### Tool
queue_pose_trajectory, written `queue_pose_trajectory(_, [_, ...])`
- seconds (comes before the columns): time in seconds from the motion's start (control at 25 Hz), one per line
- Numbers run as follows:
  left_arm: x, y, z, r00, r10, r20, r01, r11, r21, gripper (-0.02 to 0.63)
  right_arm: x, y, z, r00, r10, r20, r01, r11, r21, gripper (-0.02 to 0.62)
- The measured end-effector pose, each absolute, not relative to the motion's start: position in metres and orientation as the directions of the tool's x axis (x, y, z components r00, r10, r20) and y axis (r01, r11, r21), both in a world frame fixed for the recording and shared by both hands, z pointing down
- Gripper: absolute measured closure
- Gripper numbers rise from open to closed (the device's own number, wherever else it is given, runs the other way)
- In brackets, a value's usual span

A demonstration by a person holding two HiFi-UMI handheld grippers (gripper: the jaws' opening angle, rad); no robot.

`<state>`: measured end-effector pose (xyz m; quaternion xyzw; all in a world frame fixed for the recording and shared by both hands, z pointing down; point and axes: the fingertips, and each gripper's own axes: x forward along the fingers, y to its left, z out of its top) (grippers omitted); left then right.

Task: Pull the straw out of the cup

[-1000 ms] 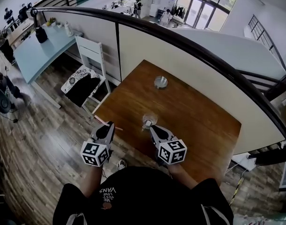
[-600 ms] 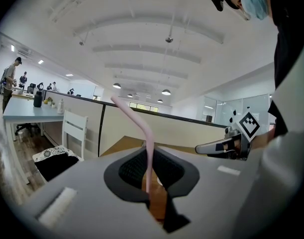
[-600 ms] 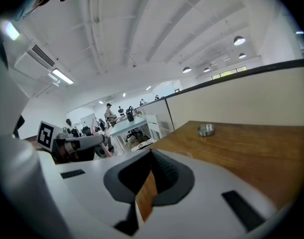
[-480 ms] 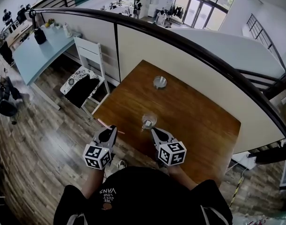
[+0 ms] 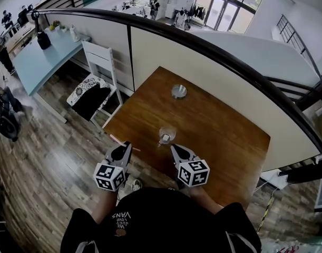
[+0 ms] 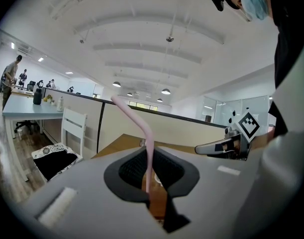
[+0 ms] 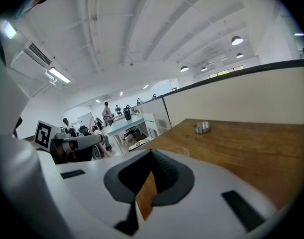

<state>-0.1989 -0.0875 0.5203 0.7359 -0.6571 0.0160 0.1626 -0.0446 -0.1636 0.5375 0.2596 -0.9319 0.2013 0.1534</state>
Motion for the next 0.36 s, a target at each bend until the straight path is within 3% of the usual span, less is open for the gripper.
queue_pose_trajectory(0.36, [-0.1942, -0.0881, 0.5205, 0.142, -0.961, 0.236, -0.975, -0.094, 0.203, 0.566, -0.0414, -0.162, 0.539, -0.813, -0.429, 0.394, -0.554, 0.779, -0.294, 0.583])
